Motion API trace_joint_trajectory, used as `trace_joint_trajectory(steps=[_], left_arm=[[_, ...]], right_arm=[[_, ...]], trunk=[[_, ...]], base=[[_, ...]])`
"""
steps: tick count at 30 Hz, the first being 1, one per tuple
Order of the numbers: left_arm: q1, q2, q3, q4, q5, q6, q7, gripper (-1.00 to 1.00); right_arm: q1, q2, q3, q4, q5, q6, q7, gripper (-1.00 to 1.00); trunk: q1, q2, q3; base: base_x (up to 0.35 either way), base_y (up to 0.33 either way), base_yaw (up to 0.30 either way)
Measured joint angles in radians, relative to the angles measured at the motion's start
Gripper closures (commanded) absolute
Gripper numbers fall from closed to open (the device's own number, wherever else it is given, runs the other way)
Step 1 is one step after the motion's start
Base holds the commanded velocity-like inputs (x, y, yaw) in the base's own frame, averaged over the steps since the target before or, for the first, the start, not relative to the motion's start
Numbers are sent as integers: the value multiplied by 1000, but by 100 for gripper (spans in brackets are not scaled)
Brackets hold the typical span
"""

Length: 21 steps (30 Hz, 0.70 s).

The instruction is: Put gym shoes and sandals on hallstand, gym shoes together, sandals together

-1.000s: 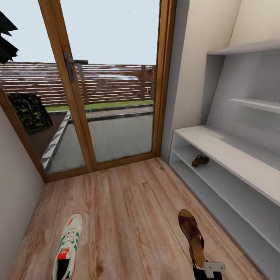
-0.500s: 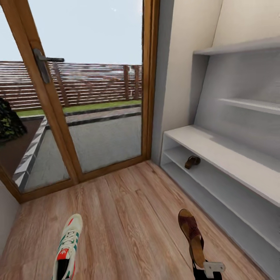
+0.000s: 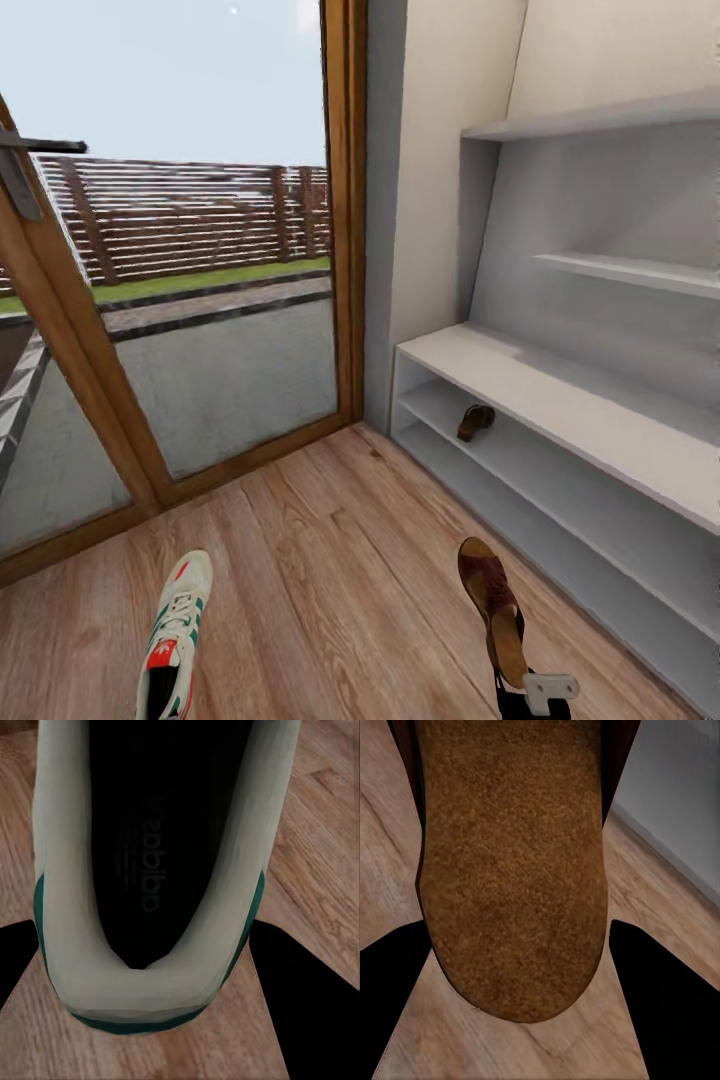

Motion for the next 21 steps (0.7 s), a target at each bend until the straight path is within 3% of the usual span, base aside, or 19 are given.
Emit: trace_joint_trajectory(steps=[8,21], left_arm=[[0,1,0,7,0,0,0,100],[0,2,0,8,0,0,0,100]], right_arm=[[0,0,0,0,0,0,0,100],[0,0,0,0,0,0,0,100]], trunk=[[0,0,0],[1,0,0]], base=[[211,182,-268],[17,15,-268]])
